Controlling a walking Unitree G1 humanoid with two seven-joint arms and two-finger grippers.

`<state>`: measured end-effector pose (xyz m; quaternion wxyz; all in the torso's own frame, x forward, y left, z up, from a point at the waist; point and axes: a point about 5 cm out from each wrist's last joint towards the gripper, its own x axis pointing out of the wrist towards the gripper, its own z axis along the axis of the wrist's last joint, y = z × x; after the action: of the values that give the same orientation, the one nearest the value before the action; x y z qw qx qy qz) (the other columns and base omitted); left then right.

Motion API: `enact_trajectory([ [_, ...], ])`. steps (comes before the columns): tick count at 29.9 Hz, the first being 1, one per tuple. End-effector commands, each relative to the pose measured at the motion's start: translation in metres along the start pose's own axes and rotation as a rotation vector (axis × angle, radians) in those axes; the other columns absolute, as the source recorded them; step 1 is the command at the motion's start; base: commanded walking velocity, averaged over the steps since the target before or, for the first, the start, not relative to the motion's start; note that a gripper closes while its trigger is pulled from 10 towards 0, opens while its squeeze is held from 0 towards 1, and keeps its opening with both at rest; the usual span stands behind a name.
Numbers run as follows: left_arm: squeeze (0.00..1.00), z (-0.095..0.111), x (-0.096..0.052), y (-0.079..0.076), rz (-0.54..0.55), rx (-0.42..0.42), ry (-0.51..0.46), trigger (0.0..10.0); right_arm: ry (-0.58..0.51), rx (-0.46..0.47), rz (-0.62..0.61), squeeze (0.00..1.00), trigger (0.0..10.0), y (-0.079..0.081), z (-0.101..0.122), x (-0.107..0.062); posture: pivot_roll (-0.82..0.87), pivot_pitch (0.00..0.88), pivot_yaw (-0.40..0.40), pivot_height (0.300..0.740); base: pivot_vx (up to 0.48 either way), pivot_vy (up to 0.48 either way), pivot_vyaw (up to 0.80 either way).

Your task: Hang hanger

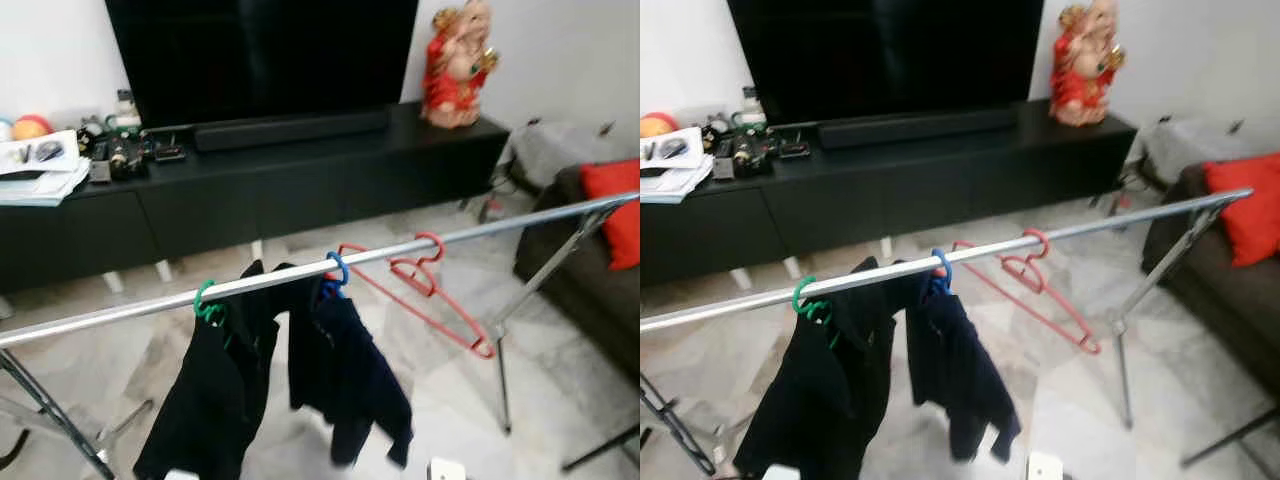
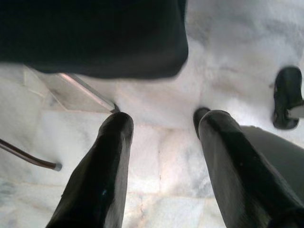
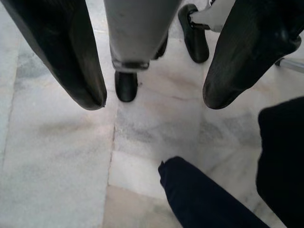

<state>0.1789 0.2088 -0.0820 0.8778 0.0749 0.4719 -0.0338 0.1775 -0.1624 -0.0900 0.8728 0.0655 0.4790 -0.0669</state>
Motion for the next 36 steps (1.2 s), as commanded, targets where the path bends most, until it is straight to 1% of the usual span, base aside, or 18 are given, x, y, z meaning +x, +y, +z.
enact_trajectory([
  [1, 0.00, -0.006, -0.001, 0.000, -0.011, 0.015, 0.008, 10.0, -0.006, -0.006, 0.008, 0.00, 10.0, 0.003, 0.002, 0.000, 0.04, 0.047, 0.025, 0.740, 0.000, 0.000, 0.00],
  [4, 0.00, -0.001, -0.001, -0.001, -0.027, 0.019, -0.024, 10.0, -0.005, -0.007, 0.008, 0.00, 10.0, 0.003, 0.002, 0.000, 0.04, 0.048, 0.026, 0.740, 0.000, 0.000, 0.00],
  [5, 0.00, 0.010, 0.000, -0.001, -0.041, 0.019, -0.073, 10.0, -0.005, -0.006, 0.008, 0.00, 10.0, 0.003, 0.002, 0.000, 0.05, 0.049, 0.026, 0.740, 0.000, 0.000, 0.00],
  [7, 0.00, 0.019, 0.001, -0.002, -0.062, 0.032, -0.117, 10.0, -0.005, -0.007, 0.008, 0.00, 10.0, 0.003, 0.002, 0.000, 0.05, 0.049, 0.026, 0.740, 0.000, 0.000, 0.00],
  [9, 0.00, 0.027, 0.001, 0.001, -0.048, 0.151, -0.142, 10.0, -0.005, -0.008, 0.008, 0.00, 10.0, 0.003, 0.002, 0.000, 0.05, 0.048, 0.026, 0.740, 0.000, 0.000, 0.00],
  [10, 0.00, 0.041, 0.000, 0.001, -0.074, 0.203, -0.200, 10.0, -0.004, -0.008, 0.009, 0.00, 10.0, 0.003, 0.002, 0.000, 0.05, 0.048, 0.027, 0.740, 0.000, 0.000, 0.00],
  [11, 0.00, 0.054, -0.002, 0.001, -0.100, 0.175, -0.255, 10.0, -0.004, -0.009, 0.009, 0.00, 10.0, 0.003, 0.002, 0.000, 0.05, 0.048, 0.026, 0.740, 0.000, 0.000, 0.00],
  [12, 0.00, 0.054, -0.002, 0.001, -0.100, 0.175, -0.255, 10.0, -0.004, -0.009, 0.009, 0.00, 10.0, 0.003, 0.002, 0.000, 0.05, 0.048, 0.026, 0.740, 0.000, 0.000, 0.00],
  [13, 0.00, 0.066, -0.004, 0.003, -0.116, 0.164, -0.307, 10.0, -0.004, -0.011, 0.011, 0.00, 10.0, 0.003, 0.002, 0.000, 0.05, 0.047, 0.026, 0.740, 0.000, 0.000, 0.00],
  [15, 0.00, 0.070, -0.005, 0.004, -0.129, 0.169, -0.338, 10.0, -0.004, -0.011, 0.011, 0.00, 10.0, 0.003, 0.002, 0.000, 0.05, 0.047, 0.026, 0.740, 0.000, 0.000, 0.00],
  [17, 0.00, 0.083, -0.008, 0.006, -0.134, 0.155, -0.419, 10.0, -0.005, -0.012, 0.010, 0.00, 10.0, 0.002, 0.002, 0.000, 0.05, 0.047, 0.024, 0.740, 0.000, 0.000, 0.00],
  [19, 0.00, 0.094, -0.011, 0.006, -0.151, 0.161, -0.463, 10.0, -0.005, -0.012, 0.009, 0.00, 10.0, 0.002, 0.002, 0.000, 0.05, 0.046, 0.022, 0.740, 0.000, 0.000, 0.00],
  [22, 0.00, 0.104, -0.014, 0.003, -0.185, 0.176, -0.501, 10.0, -0.004, -0.015, 0.008, 0.00, 10.0, 0.002, 0.002, 0.000, 0.05, 0.045, 0.020, 0.740, 0.000, 0.000, 0.00],
  [24, 0.00, 0.110, -0.017, 0.000, -0.243, 0.197, -0.507, 10.0, -0.003, -0.018, 0.009, 0.00, 10.0, 0.001, 0.002, 0.000, 0.05, 0.044, 0.020, 0.740, 0.000, 0.000, 0.00],
  [28, 0.00, 0.103, -0.019, -0.007, -0.388, 0.327, -0.433, 10.0, 0.003, -0.027, 0.014, 0.00, 10.0, 0.001, 0.002, 0.000, 0.05, 0.040, 0.023, 0.740, 0.000, 0.000, 0.00],
  [31, 0.00, 0.104, -0.023, -0.008, -0.465, 0.326, -0.419, 10.0, 0.004, -0.029, 0.014, 0.00, 10.0, 0.001, 0.001, 0.000, 0.05, 0.037, 0.024, 0.740, 0.000, 0.000, 0.00],
  [32, 0.00, 0.104, -0.027, -0.009, -0.531, 0.356, -0.404, 10.0, 0.006, -0.030, 0.015, 0.00, 10.0, 0.001, 0.001, 0.000, 0.05, 0.036, 0.024, 0.740, 0.000, 0.000, 0.00],
  [36, 0.00, 0.099, -0.035, -0.009, -0.616, 0.421, -0.353, 10.0, 0.009, -0.034, 0.015, 0.00, 10.0, 0.002, 0.000, 0.000, 0.05, 0.030, 0.031, 0.740, 0.000, 0.000, 0.00],
])
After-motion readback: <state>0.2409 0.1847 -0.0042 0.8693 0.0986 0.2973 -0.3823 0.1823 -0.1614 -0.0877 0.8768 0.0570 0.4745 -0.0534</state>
